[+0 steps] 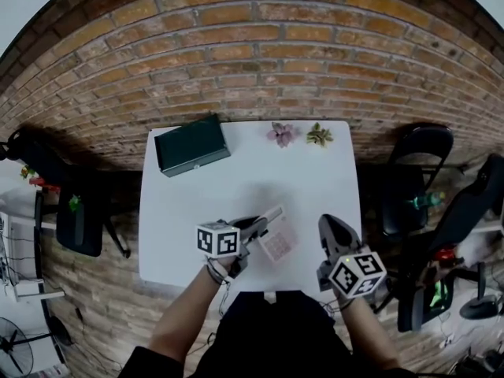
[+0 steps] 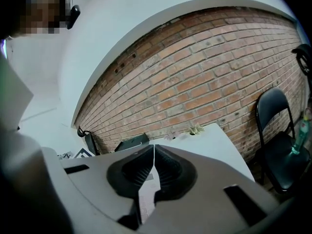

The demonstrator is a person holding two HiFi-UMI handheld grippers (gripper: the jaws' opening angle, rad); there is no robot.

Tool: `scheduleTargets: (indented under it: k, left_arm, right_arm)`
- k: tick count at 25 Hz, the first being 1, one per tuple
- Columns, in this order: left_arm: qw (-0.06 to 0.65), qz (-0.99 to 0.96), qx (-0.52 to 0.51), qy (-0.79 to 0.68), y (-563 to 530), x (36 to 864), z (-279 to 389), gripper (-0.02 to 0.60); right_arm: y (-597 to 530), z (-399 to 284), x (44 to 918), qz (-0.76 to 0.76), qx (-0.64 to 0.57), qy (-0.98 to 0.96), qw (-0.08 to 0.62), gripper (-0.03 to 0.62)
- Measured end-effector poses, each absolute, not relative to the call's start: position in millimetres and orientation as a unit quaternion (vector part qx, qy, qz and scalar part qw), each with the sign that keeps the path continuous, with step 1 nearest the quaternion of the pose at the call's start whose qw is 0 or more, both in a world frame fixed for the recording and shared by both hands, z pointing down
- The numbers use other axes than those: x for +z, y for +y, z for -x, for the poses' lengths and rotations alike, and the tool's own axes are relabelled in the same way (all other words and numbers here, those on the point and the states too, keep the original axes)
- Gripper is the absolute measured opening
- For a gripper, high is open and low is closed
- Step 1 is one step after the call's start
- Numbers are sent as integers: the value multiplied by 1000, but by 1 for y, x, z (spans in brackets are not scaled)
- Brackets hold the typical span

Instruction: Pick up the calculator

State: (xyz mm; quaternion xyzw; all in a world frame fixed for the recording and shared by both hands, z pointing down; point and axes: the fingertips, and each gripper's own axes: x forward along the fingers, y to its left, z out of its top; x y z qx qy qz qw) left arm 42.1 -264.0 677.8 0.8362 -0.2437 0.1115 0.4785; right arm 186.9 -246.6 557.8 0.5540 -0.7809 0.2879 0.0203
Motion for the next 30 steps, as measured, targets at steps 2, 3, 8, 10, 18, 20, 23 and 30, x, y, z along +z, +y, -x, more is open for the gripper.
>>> scheduleTargets:
  k: [2, 3, 8, 10, 18, 20, 23, 30]
  left_arm:
    - [471, -840, 96, -251, -269, 662, -37, 49]
    - [467, -842, 88, -255, -273, 654, -35, 49]
    - [442, -855, 47, -267, -283, 607, -25, 51]
    - [432, -859, 28, -272, -285, 587, -21, 51]
    - [395, -862, -46, -313, -296, 518, 8, 51]
    - [386, -862, -61, -322, -297, 503, 14, 49]
    - [373, -861, -82, -335, -300, 480, 22, 50]
    - [351, -862, -138, -340, -301, 426, 37, 49]
  right_arm:
    - [-250, -184, 550, -552, 280, -785, 19, 9]
    - [-252, -183, 547, -551, 276, -788, 19, 9]
    - [-262, -182, 527, -556, 237, -795, 37, 6]
    - [-265, -183, 515, -561, 218, -797, 39, 6]
    - [-275, -177, 460, -578, 128, -805, 40, 5]
    - [-275, -174, 447, -576, 108, -809, 37, 5]
    - [-274, -169, 429, -573, 84, -815, 35, 5]
    - [-273, -168, 390, -576, 37, -816, 22, 5]
